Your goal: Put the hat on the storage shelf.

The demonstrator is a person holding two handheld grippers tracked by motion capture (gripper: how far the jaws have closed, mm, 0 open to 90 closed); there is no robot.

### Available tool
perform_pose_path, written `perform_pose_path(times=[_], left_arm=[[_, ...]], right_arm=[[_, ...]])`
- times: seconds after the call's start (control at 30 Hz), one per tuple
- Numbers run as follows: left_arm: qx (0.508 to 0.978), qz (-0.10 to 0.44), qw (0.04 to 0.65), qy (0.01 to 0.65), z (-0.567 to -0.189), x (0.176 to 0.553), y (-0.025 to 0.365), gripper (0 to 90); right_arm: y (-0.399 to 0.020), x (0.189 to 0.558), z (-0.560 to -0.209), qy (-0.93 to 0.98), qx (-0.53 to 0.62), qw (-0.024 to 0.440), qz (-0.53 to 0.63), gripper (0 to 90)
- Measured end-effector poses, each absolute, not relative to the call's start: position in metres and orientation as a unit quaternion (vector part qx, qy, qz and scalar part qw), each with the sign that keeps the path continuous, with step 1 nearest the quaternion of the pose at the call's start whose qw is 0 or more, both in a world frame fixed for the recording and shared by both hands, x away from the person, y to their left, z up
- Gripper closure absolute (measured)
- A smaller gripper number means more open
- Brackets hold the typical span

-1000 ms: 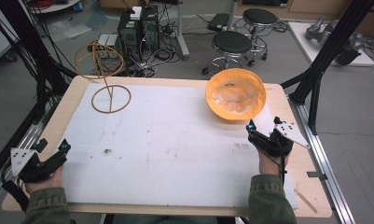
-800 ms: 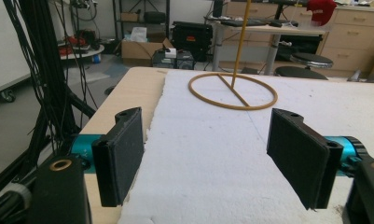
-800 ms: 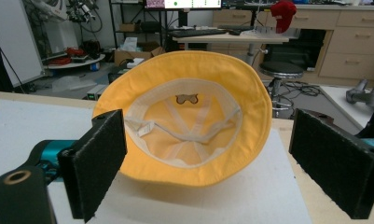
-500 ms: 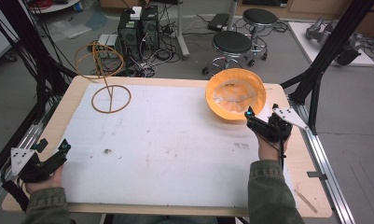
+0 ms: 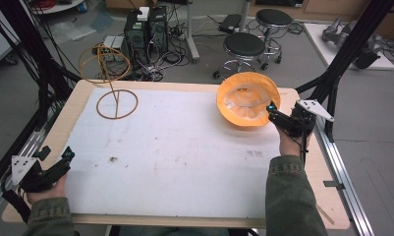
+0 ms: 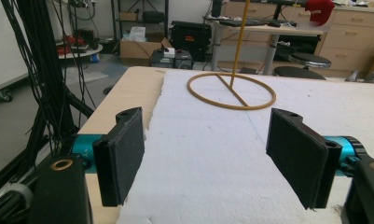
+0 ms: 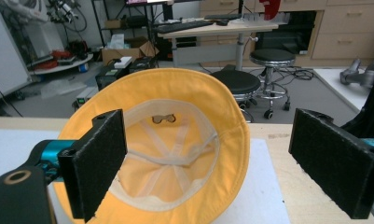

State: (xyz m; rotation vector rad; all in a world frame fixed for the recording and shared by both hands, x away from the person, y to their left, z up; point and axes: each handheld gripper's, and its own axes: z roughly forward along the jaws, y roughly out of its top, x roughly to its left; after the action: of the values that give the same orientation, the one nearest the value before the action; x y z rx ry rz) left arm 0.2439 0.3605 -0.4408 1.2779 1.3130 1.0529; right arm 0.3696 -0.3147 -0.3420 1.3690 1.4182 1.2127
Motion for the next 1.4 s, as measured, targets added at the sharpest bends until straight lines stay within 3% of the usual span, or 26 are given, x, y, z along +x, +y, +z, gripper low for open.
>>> perform_pose_path(times=[0.73, 1.17, 1.4], left_arm=[[0.531, 0.435, 0.493, 0.534, -0.441, 0.248, 0.358, 28.0], [0.534, 0.438, 0.491, 0.531, -0.441, 0.249, 0.357, 28.0], [0.534, 0.44, 0.49, 0.53, -0.441, 0.251, 0.357, 28.0]], right_arm=[[-0.322, 0.423, -0.342, 0.591, 0.557, 0.38, 0.443, 10.2], [-0.33, 0.457, -0.36, 0.591, 0.576, 0.379, 0.419, 10.4], [-0.336, 0.472, -0.382, 0.592, 0.597, 0.348, 0.415, 10.5]])
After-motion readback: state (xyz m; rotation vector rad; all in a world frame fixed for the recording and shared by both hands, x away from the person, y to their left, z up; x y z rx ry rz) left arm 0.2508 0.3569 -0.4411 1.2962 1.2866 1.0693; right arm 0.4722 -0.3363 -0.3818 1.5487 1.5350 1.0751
